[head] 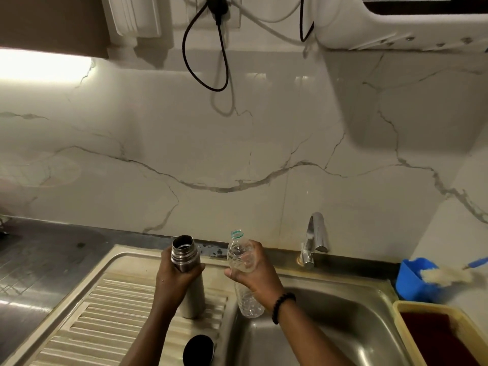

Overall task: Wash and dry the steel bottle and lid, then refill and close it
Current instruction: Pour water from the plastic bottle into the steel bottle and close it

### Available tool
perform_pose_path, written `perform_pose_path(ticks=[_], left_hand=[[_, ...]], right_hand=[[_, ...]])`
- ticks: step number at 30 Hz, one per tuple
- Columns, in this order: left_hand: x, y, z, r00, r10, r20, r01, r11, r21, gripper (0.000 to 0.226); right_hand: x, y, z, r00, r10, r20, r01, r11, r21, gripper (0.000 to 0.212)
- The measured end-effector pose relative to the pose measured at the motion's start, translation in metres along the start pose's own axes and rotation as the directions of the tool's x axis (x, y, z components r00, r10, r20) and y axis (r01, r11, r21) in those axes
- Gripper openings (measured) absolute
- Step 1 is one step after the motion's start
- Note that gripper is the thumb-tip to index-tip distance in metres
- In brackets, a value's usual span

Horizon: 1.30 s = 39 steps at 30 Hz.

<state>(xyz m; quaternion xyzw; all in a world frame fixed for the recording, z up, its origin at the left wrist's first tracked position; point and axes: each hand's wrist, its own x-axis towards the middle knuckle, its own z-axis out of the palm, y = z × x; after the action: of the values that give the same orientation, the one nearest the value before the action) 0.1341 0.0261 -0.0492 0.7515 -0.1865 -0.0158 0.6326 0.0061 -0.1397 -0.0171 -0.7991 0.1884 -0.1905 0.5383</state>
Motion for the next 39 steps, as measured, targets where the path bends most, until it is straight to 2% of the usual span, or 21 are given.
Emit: perform_pose_path(ticks=[8,11,13,15,16,17,18,19,21,25,28,31,33,36,39], left_hand=[[-0.004,0.001,-0.007,0.983,-0.084,0.16,0.087,0.996,-0.009,0.091],[-0.011,0.004,-0.006,0.984,-0.146,0.101,0.146,0.989,0.005,0.095],[-0.022,0.011,-0.005,0.991,-0.121,-0.061,0.124,0.991,0.051,0.08],[-0.034,0.015,-0.009,0.953,0.128,-0.276,-0.101,0.989,0.108,0.038],[-0.039,0.016,-0.013,0.914,0.263,-0.31,-0.218,0.961,0.172,0.018],[-0.043,0.015,-0.018,0.896,0.361,-0.26,-0.302,0.923,0.239,0.009],[-0.049,0.013,-0.022,0.893,0.426,-0.144,-0.375,0.882,0.286,0.01],[-0.058,0.008,-0.027,0.884,0.468,0.012,-0.447,0.835,0.322,0.01],[-0.08,0.002,-0.033,0.81,0.503,0.3,-0.584,0.736,0.342,0.01],[-0.125,-0.01,-0.038,0.63,0.475,0.614,-0.745,0.594,0.304,0.011],[-0.146,-0.017,-0.043,0.516,0.349,0.782,-0.793,0.539,0.283,0.02],[-0.159,-0.015,-0.047,0.421,0.09,0.903,-0.801,0.505,0.323,0.03],[-0.168,-0.013,-0.048,0.38,-0.058,0.923,-0.798,0.484,0.359,0.038],[-0.184,-0.019,-0.046,0.375,-0.128,0.918,-0.811,0.435,0.392,0.042],[-0.195,-0.032,-0.042,0.387,-0.13,0.913,-0.823,0.397,0.406,0.028]], right_hand=[[-0.01,0.0,-0.003,1.0,0.014,0.022,-0.015,1.0,0.012,0.064],[-0.013,0.0,-0.003,1.0,0.011,0.021,-0.012,1.0,0.022,0.066],[-0.017,0.001,-0.003,1.0,0.004,0.007,-0.004,0.999,0.039,0.069],[-0.024,0.003,-0.004,0.999,-0.013,-0.03,0.015,0.998,0.062,0.07],[-0.028,0.004,-0.004,0.998,-0.028,-0.055,0.032,0.997,0.072,0.068],[-0.031,0.007,-0.003,0.996,-0.039,-0.081,0.046,0.995,0.083,0.066],[-0.035,0.01,-0.002,0.993,-0.042,-0.106,0.053,0.994,0.1,0.065],[-0.038,0.013,-0.001,0.991,-0.039,-0.131,0.054,0.992,0.117,0.065],[-0.045,0.019,0.003,0.987,-0.034,-0.158,0.057,0.988,0.14,0.064],[-0.058,0.027,0.01,0.987,-0.009,-0.163,0.041,0.98,0.197,0.061],[-0.066,0.033,0.017,0.993,0.012,-0.119,0.015,0.975,0.22,0.069],[-0.078,0.039,0.022,0.996,0.024,-0.089,-0.003,0.973,0.231,0.071],[-0.086,0.042,0.025,0.998,0.025,-0.06,-0.009,0.97,0.244,0.069],[-0.097,0.046,0.027,1.0,0.017,-0.015,-0.013,0.967,0.253,0.072],[-0.103,0.047,0.025,1.0,0.029,-0.004,-0.027,0.962,0.272,0.074]])
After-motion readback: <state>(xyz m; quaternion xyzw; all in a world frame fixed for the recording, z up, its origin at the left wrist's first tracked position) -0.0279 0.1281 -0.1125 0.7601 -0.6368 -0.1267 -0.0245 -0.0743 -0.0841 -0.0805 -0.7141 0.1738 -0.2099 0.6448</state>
